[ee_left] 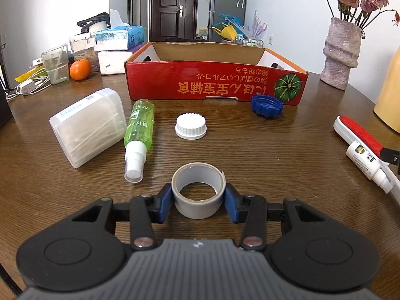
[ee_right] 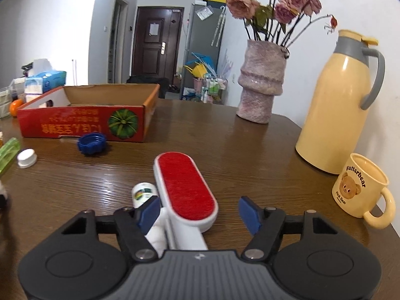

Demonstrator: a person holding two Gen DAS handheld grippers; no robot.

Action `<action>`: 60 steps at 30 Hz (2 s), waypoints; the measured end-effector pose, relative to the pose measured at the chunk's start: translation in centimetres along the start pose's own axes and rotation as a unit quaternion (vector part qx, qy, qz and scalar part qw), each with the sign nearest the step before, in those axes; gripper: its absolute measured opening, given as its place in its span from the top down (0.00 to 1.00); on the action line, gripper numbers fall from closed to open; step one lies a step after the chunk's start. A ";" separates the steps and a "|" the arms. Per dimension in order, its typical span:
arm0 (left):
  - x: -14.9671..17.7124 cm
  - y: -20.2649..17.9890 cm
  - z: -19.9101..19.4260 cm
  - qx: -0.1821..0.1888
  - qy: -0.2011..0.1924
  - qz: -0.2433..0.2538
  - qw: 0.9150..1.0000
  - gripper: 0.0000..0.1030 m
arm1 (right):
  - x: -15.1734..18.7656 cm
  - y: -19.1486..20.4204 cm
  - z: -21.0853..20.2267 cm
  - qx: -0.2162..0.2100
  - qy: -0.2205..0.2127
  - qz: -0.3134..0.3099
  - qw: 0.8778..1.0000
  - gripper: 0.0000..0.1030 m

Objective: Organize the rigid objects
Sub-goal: 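Lift the tape roll with the left gripper while the right gripper grasps the lint brush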

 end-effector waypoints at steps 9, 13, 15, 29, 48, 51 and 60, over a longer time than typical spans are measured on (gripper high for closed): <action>0.0 0.1 0.0 0.002 0.000 -0.002 1.000 0.57 | -0.7 -0.2 2.9 -0.022 0.038 0.006 0.999 0.36; 0.0 0.1 0.0 0.003 0.000 -0.002 1.000 0.57 | -0.9 -0.5 4.4 -0.034 0.054 0.020 0.998 0.37; 0.0 0.1 0.1 0.003 0.000 -0.001 1.000 0.57 | -1.0 -0.6 5.0 -0.038 0.062 0.027 0.997 0.39; 0.0 0.1 0.0 0.008 -0.003 -0.002 1.000 0.57 | -0.1 -0.6 4.3 -0.025 0.038 0.051 0.998 0.46; -0.6 -0.2 -1.6 0.011 -0.033 0.007 0.999 0.57 | 0.1 2.8 -0.4 -0.057 -0.012 0.053 0.997 0.46; -0.9 0.0 -2.1 0.012 -0.038 0.008 0.999 0.57 | -0.1 3.5 -0.9 -0.060 -0.017 0.047 0.997 0.46; -3.0 0.7 -3.7 0.011 -0.063 0.010 0.998 0.57 | -1.6 6.1 -2.1 -0.077 -0.032 0.032 0.996 0.46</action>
Point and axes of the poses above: each gripper's, at about its wrist camera, not at the fingertips, and z roughly the way its jaws point, y to its left, x to its underside, the point moved 7 cm from there along z, roughly the way its jaws point, and after that the axes turned 9 degrees about y, right-handed, at the moved point
